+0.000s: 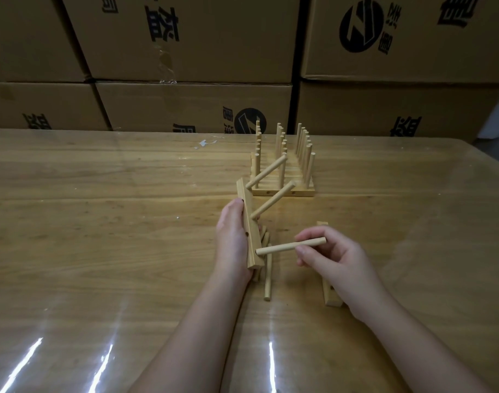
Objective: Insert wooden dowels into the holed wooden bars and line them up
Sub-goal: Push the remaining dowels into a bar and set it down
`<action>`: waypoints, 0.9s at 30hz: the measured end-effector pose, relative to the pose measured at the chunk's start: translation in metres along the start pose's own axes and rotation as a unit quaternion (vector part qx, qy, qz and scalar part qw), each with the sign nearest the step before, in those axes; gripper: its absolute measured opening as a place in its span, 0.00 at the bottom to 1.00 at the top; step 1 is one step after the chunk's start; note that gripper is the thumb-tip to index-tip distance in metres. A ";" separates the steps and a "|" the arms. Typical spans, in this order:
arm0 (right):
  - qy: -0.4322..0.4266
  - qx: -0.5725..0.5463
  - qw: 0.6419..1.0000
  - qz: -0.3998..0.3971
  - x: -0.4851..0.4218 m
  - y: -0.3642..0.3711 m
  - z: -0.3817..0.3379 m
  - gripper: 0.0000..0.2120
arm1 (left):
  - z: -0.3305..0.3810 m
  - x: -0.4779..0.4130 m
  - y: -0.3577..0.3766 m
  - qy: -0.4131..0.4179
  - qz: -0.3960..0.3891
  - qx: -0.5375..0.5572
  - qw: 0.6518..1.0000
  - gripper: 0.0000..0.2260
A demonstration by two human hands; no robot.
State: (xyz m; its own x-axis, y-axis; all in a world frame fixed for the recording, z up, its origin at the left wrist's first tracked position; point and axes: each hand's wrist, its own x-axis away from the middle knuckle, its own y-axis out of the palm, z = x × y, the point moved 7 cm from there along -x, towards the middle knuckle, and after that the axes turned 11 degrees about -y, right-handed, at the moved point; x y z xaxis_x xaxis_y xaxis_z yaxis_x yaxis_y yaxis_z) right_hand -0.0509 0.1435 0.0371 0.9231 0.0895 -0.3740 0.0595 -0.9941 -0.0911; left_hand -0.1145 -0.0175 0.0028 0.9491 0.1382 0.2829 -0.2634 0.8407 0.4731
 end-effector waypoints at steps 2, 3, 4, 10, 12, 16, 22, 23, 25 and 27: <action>0.005 -0.040 0.999 -0.002 0.000 0.002 0.000 0.08 | 0.000 0.000 0.000 0.009 -0.004 -0.013 1.000 0.09; 0.004 -0.052 0.999 -0.007 0.000 0.003 0.000 0.08 | 0.000 0.000 0.000 0.015 -0.006 -0.022 1.000 0.10; 0.004 -0.054 0.998 -0.017 0.000 0.005 0.000 0.08 | 0.000 -0.001 0.000 0.020 -0.006 -0.031 0.999 0.10; -0.073 0.051 0.995 -0.046 0.000 0.012 -0.007 0.10 | 0.000 -0.001 0.002 0.021 -0.020 -0.041 0.999 0.11; -0.113 0.137 0.983 -0.054 0.001 0.012 -0.013 0.11 | -0.001 -0.002 0.001 0.015 -0.022 -0.041 0.999 0.11; -0.171 0.328 0.921 -0.125 0.006 0.020 -0.017 0.19 | -0.002 -0.002 0.003 0.011 -0.028 -0.020 0.999 0.10; -0.174 0.392 0.890 -0.155 0.008 0.026 -0.011 0.11 | -0.001 -0.001 0.004 0.010 -0.023 -0.026 0.999 0.10; -0.169 0.391 0.891 -0.158 0.007 0.026 -0.010 0.10 | -0.001 -0.001 0.003 0.009 -0.021 -0.028 0.999 0.10; -0.164 0.386 0.894 -0.159 0.006 0.025 -0.008 0.09 | -0.001 -0.001 0.003 0.009 -0.016 -0.035 0.999 0.10; -0.175 0.393 0.891 -0.147 0.005 0.023 -0.010 0.08 | -0.001 0.000 0.003 0.013 -0.013 -0.048 0.999 0.10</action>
State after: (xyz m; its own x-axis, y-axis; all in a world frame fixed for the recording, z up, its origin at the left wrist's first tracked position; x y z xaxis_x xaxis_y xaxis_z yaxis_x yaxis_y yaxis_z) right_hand -0.0411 0.1201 0.0425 0.7286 0.4887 -0.4799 -0.1328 -0.5865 -0.7990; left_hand -0.1156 -0.0144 0.0038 0.9601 0.1281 0.2485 -0.2217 0.8905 0.3974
